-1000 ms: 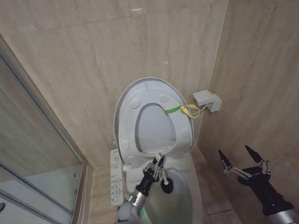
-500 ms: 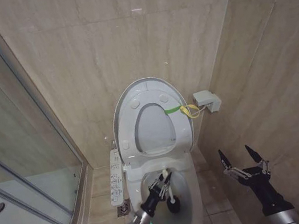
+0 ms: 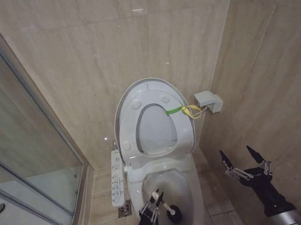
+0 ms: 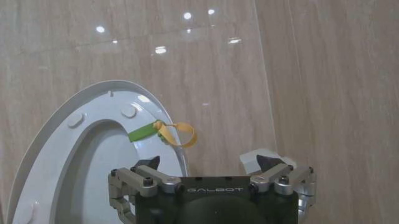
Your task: Open the toilet lid, clean the toilet bowl with a toilet brush, close the toilet lid, and flush.
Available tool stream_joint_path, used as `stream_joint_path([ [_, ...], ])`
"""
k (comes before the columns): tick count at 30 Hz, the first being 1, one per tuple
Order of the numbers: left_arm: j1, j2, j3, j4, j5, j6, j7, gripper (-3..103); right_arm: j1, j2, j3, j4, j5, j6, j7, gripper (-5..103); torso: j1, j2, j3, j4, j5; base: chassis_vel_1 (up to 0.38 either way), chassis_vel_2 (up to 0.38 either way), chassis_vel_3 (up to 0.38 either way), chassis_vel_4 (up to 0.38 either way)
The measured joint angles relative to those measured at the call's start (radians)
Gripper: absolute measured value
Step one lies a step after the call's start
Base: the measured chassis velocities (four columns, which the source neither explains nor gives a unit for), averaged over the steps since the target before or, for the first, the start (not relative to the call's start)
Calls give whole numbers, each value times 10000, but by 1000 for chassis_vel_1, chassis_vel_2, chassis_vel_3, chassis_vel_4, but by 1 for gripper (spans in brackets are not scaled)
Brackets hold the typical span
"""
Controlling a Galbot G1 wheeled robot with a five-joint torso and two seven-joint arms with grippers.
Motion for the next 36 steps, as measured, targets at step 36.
stream_joint_path([
  [36, -2496, -962, 69, 1259, -878, 394, -1110, 21, 0, 0, 0, 0, 0, 0, 0, 100, 3, -2, 2, -1, 1, 0, 0, 0, 0],
])
